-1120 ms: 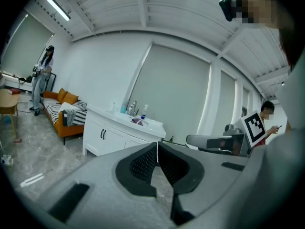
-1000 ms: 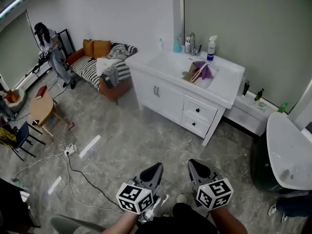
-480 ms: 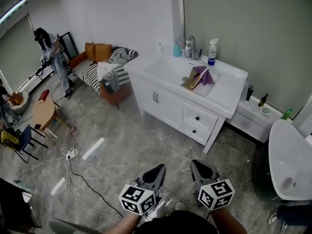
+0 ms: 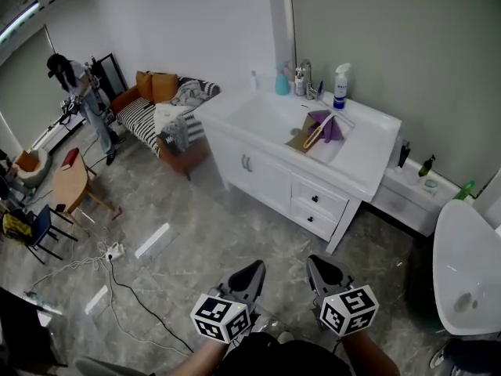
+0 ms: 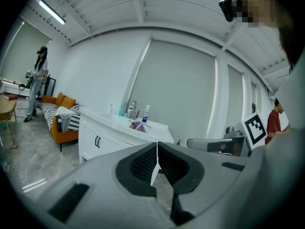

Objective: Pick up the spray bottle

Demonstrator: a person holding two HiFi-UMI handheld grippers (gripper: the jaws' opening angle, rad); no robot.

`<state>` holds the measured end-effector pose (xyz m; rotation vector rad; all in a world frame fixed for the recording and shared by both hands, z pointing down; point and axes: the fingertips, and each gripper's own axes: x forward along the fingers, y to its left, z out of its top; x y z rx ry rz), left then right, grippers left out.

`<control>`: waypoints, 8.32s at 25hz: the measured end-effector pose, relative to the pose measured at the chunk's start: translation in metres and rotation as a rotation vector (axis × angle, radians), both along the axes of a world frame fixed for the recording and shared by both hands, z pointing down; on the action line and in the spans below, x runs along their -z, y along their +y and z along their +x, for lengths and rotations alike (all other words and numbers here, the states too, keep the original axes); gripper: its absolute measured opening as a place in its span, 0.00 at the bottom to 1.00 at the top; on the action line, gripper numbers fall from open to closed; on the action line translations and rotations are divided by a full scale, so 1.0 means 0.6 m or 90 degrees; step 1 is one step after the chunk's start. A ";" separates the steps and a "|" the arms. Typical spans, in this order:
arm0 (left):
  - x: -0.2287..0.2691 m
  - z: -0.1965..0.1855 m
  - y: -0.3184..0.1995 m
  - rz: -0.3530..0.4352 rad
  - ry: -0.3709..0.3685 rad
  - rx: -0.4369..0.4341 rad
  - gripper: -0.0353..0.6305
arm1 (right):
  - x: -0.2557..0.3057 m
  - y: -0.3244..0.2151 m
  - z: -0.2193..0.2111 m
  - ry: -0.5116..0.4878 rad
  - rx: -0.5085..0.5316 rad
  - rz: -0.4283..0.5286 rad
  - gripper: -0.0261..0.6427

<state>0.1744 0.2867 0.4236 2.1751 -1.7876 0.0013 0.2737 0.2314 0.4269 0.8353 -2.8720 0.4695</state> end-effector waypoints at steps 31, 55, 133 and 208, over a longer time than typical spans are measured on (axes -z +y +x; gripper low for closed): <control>-0.002 -0.154 -0.162 -0.012 0.017 0.009 0.07 | -0.011 -0.156 -0.161 0.013 0.020 -0.031 0.05; -0.019 -0.374 -0.288 -0.016 0.043 -0.037 0.07 | -0.014 -0.284 -0.382 0.034 -0.017 -0.031 0.05; -0.013 -0.606 -0.861 -0.007 0.023 -0.090 0.07 | -0.029 -0.842 -0.585 0.065 -0.112 0.017 0.05; 0.001 -0.598 -1.553 0.060 -0.026 -0.307 0.12 | -0.025 -1.328 -0.667 0.067 -0.261 -0.023 0.05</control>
